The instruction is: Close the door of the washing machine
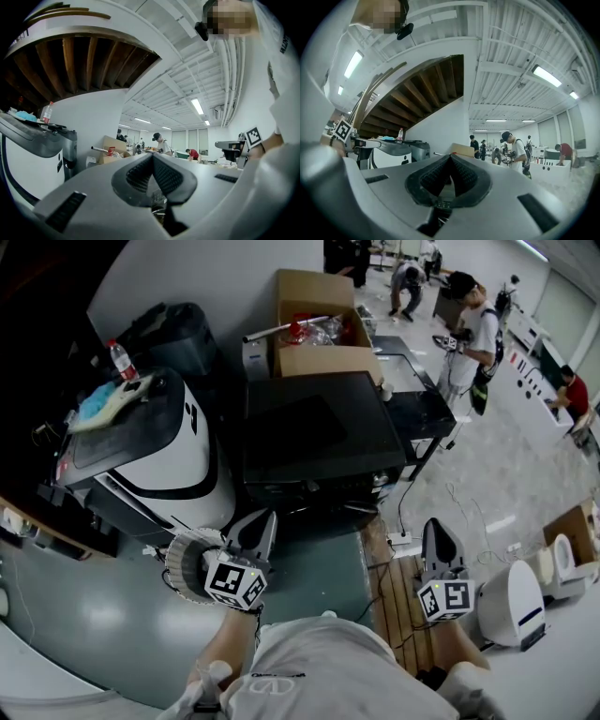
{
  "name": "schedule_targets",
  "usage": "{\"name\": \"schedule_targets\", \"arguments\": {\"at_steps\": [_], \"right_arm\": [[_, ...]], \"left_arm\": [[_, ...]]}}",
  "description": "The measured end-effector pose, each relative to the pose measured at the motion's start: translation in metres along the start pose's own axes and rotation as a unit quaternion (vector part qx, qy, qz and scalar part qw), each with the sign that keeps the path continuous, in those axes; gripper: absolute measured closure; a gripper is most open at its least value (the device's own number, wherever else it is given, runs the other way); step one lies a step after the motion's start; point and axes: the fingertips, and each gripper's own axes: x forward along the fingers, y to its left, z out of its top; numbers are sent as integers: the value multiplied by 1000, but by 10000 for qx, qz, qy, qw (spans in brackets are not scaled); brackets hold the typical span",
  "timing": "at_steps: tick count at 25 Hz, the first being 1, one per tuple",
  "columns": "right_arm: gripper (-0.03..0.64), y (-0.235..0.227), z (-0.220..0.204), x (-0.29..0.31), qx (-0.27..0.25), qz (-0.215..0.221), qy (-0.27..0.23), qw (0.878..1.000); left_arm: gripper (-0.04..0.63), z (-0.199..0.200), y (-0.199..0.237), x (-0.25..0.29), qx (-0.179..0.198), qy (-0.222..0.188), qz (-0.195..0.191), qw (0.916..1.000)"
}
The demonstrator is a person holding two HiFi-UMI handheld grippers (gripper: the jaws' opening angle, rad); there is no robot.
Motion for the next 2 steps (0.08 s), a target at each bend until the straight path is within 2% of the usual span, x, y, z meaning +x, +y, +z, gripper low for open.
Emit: {"name": "schedule_targets", "arguments": {"at_steps": [2], "right_arm": [[607, -1, 0, -1, -13, 6, -7, 10000]], "left_arm": [[592, -1, -1, -1, -11, 5, 9, 10000]]}}
